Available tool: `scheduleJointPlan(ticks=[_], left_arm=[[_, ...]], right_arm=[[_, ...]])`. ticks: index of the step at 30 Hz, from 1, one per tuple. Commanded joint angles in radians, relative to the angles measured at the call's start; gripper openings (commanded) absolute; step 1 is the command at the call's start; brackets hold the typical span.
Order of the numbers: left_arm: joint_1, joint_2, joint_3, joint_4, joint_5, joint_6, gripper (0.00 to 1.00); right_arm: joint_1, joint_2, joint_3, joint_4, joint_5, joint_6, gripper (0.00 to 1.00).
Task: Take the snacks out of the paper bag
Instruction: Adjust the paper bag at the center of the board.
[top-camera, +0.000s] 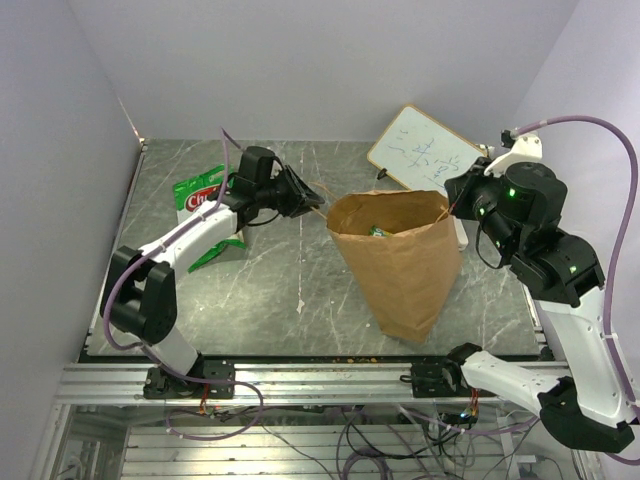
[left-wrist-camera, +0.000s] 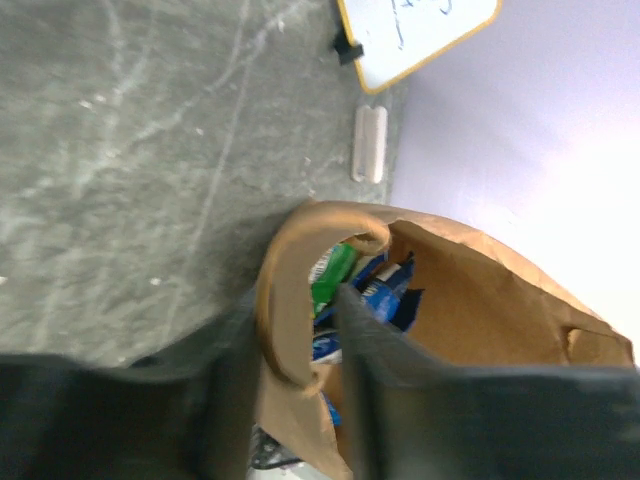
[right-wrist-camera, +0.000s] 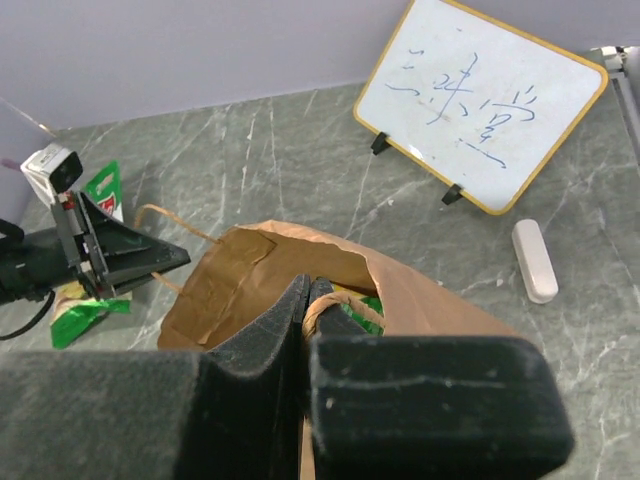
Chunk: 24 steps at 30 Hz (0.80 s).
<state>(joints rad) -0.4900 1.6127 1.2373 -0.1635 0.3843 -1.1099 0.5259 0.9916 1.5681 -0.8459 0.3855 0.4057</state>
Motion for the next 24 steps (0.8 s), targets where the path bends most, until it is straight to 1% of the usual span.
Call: scheduleJointPlan(ticks=[1, 2, 3, 6, 9, 14, 16, 18, 21, 24], left_arm=[[-0.052, -0.038, -0.013, 0.16, 0.065, -0.077, 0.12], [-0.065, -0.048, -0.021, 0.168, 0.063, -0.087, 0.08], [-0.08, -0.058, -0.026, 0.173, 0.06, -0.096, 0.07], [-0.148, -0.097, -0.023, 0.176, 0.031, -0.113, 0.07], [-0.221, -0.12, -0.025, 0.191, -0.013, -0.138, 0.07], [-0.338, -0.108, -0.021, 0.225, -0.07, -0.139, 0.07], [-0.373, -0.098, -0.035, 0.226, -0.082, -0.135, 0.07], [-0.401, -0.1, -0.067, 0.221, -0.101, -0.128, 0.07], [-0.428, -0.126, -0.149, 0.246, -0.095, -0.122, 0.07], [-0.444, -0.199, -0.233, 0.196, -0.123, -0.091, 0.07]], right_arm=[[0.003, 0.009, 0.058, 0.002, 0.086, -0.042, 0.0], [0.003, 0.026, 0.084, -0.012, 0.118, -0.071, 0.0], [0.003, 0.046, 0.116, -0.035, 0.159, -0.106, 0.0], [0.003, 0.098, 0.197, -0.072, 0.281, -0.202, 0.0], [0.003, 0.128, 0.228, -0.036, 0.392, -0.313, 0.0], [0.003, 0.175, 0.249, 0.07, 0.409, -0.457, 0.0], [0.003, 0.195, 0.248, 0.087, 0.34, -0.476, 0.0], [0.003, 0.193, 0.218, 0.095, 0.211, -0.467, 0.0], [0.003, 0.163, 0.138, 0.093, -0.111, -0.362, 0.0], [0.003, 0.096, -0.013, 0.171, -0.467, -0.211, 0.0]])
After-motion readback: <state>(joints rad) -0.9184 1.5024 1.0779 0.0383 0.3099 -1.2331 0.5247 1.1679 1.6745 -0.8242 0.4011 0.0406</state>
